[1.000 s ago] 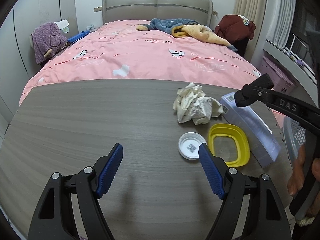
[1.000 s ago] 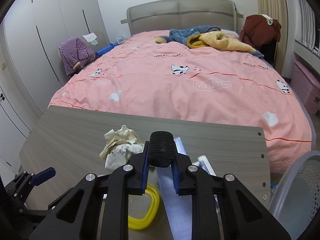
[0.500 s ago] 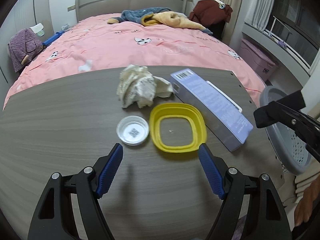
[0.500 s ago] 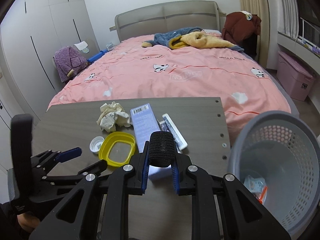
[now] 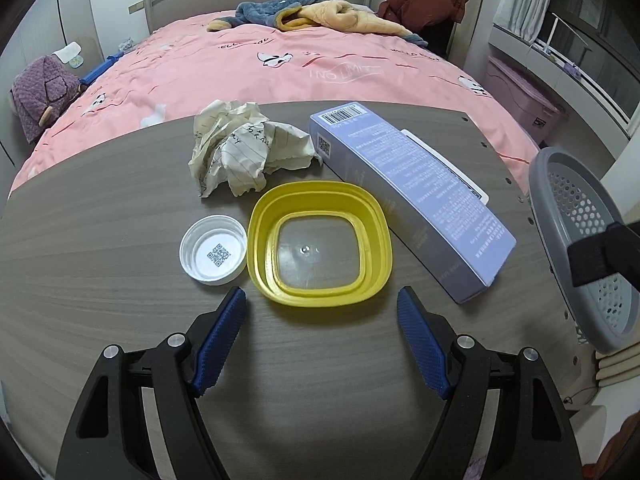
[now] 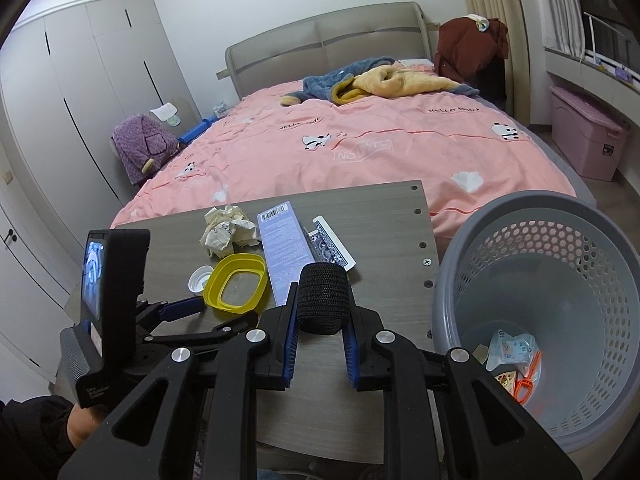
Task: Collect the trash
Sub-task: 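Grasp the yellow plastic lid with the left gripper while the right holds the strap, then carry the yellow lid and black strap over the grey basket with both grippers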
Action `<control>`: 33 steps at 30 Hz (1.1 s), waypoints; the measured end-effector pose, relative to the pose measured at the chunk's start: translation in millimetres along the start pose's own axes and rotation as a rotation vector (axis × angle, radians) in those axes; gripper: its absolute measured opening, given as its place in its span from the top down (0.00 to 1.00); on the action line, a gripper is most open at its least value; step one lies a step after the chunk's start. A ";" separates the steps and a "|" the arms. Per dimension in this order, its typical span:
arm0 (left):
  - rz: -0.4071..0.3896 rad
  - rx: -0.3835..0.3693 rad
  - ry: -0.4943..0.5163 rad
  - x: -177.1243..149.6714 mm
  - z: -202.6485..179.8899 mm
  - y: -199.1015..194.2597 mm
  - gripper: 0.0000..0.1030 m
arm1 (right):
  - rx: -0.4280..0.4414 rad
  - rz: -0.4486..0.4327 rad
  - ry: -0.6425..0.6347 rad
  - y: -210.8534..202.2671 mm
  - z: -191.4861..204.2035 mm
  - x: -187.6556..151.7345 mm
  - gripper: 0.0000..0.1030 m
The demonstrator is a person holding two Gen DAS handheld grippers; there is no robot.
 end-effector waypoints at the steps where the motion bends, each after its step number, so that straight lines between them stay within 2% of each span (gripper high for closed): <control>1: -0.002 0.005 0.000 1.6 -0.9 1.3 0.28 | 0.001 -0.001 0.002 -0.6 -1.0 -0.6 0.81; 19: -0.023 0.034 -0.013 26.3 -4.8 16.5 0.28 | 0.002 -0.003 0.012 -3.9 -7.2 -2.3 0.81; 23: -0.032 0.039 -0.012 26.0 -2.9 14.4 0.32 | -0.002 0.002 0.011 -3.5 -6.0 -3.4 0.81; 33: -0.059 0.021 0.003 7.6 12.2 -14.3 0.33 | -0.001 0.018 0.018 2.6 -5.7 -7.1 0.81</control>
Point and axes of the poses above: each gripper's, at about its wrist camera, not at the fingertips, and y roughly the way its jaws point, z to its left, x to its top, the point moved 2 cm from there along y, roughly the way its jaws point, and after that the axes turned 1 degree about z, right-handed, at the moved point
